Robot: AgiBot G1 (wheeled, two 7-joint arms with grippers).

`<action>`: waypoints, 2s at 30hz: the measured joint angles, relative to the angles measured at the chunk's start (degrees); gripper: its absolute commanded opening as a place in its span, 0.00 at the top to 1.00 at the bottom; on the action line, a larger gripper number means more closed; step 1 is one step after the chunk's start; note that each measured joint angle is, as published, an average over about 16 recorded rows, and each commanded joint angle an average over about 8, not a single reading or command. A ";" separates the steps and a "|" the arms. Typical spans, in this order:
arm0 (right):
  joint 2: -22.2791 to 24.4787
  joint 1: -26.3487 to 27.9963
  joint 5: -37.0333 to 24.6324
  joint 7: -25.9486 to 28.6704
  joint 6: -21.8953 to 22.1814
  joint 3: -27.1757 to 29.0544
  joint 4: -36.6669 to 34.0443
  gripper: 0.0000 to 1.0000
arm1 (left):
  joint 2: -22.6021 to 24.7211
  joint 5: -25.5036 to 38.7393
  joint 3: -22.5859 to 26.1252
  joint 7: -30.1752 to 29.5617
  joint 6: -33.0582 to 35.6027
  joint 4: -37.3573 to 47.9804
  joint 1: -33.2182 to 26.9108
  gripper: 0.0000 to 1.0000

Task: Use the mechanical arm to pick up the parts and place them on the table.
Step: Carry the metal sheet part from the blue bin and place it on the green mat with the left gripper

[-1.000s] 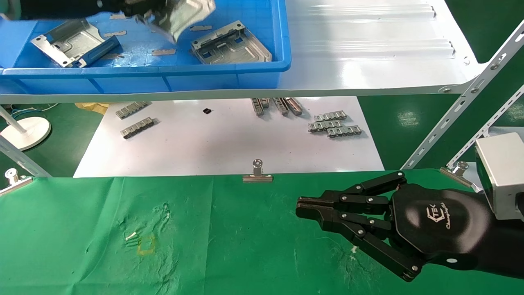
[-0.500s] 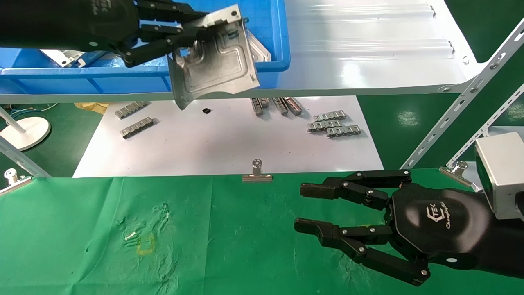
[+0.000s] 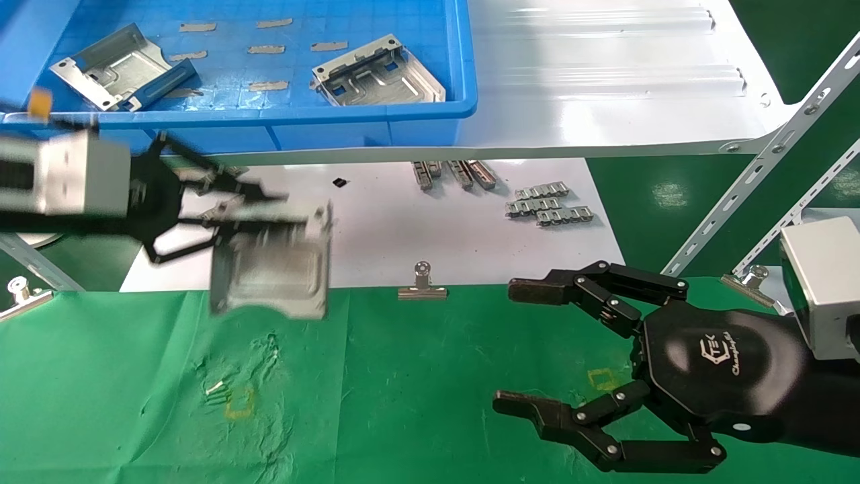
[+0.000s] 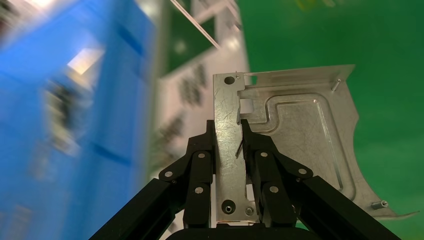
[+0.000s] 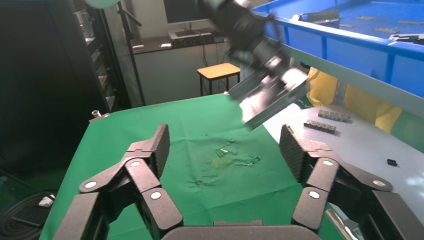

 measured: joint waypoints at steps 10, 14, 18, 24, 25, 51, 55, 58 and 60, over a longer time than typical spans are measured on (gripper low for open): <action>0.00 0.00 0.00 0.00 0.00 0.00 0.00 0.00 | -2.82 0.16 8.69 5.37 -0.54 2.31 5.95 0.98; 0.00 0.00 0.00 0.00 0.00 0.00 0.00 0.00 | -2.01 0.29 10.95 7.65 -0.94 5.55 7.57 0.67; 0.00 0.00 0.00 0.00 0.00 0.00 0.00 0.00 | -0.91 -0.29 12.25 9.87 -1.22 9.15 8.66 0.18; 0.00 0.00 0.00 0.00 0.00 0.00 0.00 0.00 | 0.51 -1.03 13.08 13.08 -2.04 14.49 9.26 0.00; 0.00 0.00 0.00 0.00 0.00 0.00 0.00 0.00 | 0.76 -1.09 13.12 13.55 -2.08 15.36 9.22 0.00; 0.01 -0.01 0.01 0.00 0.02 0.00 -0.01 0.00 | -0.92 -12.21 9.70 6.90 0.40 21.06 8.89 0.00; 0.01 -0.01 0.01 0.00 0.02 0.00 -0.02 0.00 | -1.11 -12.73 9.27 6.29 0.37 20.49 9.34 0.00; 0.01 -0.01 0.01 -0.01 0.02 -0.01 -0.02 0.00 | -1.22 -12.74 8.77 5.72 0.26 19.39 9.93 0.00; 0.01 -0.01 0.01 -0.01 0.02 -0.01 -0.02 0.00 | -1.34 -12.85 8.26 5.03 0.16 18.32 10.52 0.00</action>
